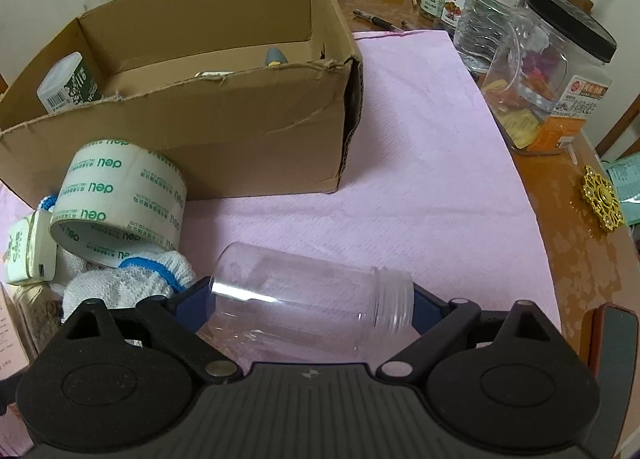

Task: Organize objects
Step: 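Carry the pink carton and clear jar over the cardboard box with both tools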

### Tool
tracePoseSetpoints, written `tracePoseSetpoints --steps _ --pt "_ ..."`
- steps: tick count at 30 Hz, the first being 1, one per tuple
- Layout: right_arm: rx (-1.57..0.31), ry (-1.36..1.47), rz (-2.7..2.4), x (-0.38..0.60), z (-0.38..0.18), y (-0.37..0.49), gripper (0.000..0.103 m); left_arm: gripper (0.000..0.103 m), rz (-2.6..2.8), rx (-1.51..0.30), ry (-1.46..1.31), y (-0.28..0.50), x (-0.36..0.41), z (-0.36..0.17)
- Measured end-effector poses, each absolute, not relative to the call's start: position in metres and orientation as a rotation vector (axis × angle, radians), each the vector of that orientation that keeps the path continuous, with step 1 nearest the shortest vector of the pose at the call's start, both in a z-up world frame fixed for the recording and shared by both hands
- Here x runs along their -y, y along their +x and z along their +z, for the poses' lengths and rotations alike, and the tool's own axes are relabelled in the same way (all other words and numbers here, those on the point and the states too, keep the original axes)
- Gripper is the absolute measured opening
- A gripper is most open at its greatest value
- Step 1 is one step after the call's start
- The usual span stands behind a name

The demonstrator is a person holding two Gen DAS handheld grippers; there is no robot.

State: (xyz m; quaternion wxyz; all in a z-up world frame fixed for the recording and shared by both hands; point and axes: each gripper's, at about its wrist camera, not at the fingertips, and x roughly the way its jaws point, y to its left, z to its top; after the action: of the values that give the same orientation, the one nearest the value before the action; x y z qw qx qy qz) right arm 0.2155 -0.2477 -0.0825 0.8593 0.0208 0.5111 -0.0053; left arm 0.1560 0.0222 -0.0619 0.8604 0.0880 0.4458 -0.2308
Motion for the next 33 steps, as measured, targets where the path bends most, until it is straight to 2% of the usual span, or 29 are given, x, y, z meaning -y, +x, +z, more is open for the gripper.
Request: tracePoseSetpoints --steps 9,18,33 --pt "-1.037 -0.021 0.08 0.253 -0.047 0.211 0.098 0.081 -0.417 -0.964 0.191 0.162 -0.022 -0.038" --pt "-0.96 -0.093 0.238 0.246 0.001 0.207 0.098 0.081 -0.403 -0.888 0.234 0.181 -0.013 0.01" --pt "-0.846 -0.097 0.359 0.201 0.032 0.256 0.098 0.081 -0.318 -0.812 0.237 0.298 0.0 0.035"
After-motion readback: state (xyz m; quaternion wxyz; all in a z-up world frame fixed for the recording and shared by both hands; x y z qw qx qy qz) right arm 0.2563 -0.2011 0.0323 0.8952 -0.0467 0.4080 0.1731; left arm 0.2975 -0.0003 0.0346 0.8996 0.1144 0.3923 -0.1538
